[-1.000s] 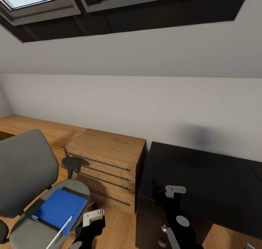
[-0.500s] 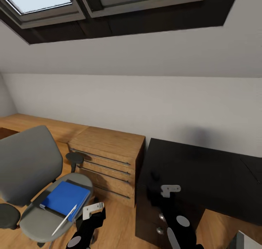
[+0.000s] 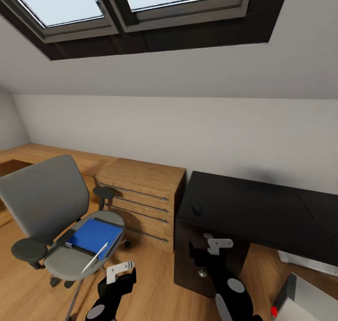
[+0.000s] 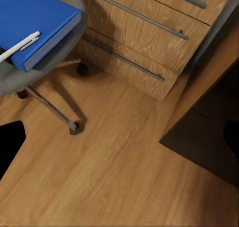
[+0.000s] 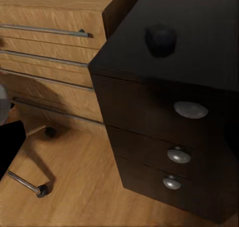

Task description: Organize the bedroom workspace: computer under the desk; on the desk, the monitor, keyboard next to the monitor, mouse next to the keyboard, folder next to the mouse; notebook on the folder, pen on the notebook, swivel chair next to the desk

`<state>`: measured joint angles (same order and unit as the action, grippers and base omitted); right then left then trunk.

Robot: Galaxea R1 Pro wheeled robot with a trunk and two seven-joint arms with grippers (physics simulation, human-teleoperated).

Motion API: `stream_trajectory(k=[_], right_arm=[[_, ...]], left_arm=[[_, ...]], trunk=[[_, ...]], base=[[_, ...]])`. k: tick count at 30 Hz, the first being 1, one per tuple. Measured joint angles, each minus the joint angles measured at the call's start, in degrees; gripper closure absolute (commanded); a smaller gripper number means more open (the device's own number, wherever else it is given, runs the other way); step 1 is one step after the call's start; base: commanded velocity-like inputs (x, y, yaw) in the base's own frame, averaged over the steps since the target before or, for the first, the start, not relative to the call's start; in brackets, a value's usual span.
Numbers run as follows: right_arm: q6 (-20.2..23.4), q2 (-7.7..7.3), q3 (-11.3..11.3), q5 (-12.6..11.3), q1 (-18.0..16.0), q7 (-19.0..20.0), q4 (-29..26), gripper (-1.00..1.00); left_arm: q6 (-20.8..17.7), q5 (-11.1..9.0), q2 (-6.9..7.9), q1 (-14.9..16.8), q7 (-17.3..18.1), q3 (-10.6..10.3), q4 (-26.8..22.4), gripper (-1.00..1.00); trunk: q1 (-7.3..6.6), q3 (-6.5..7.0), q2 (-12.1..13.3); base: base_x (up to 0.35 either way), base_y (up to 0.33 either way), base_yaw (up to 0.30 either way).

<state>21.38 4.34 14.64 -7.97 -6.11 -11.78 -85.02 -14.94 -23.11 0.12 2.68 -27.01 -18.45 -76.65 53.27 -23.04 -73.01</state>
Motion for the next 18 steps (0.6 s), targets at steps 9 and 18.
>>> stream_trajectory(k=[9,18], right_arm=[[-5.7,0.38,0.3,0.3,0.0,0.0,11.6,-1.0],[-18.8,-2.13,-0.8,-0.1,0.0,0.0,30.5,-1.0]], left_arm=[[0.0,-0.1,-0.14,0.0,0.0,-0.1,4.4,-1.0],[0.0,-0.2,-0.23,0.0,-0.2,-0.3,14.1,-1.0]], trunk=[[-0.24,0.17,0.4],[-2.22,1.78,4.0]], base=[[-0.192,0.0,0.0],[-0.006,0.0,0.0]])
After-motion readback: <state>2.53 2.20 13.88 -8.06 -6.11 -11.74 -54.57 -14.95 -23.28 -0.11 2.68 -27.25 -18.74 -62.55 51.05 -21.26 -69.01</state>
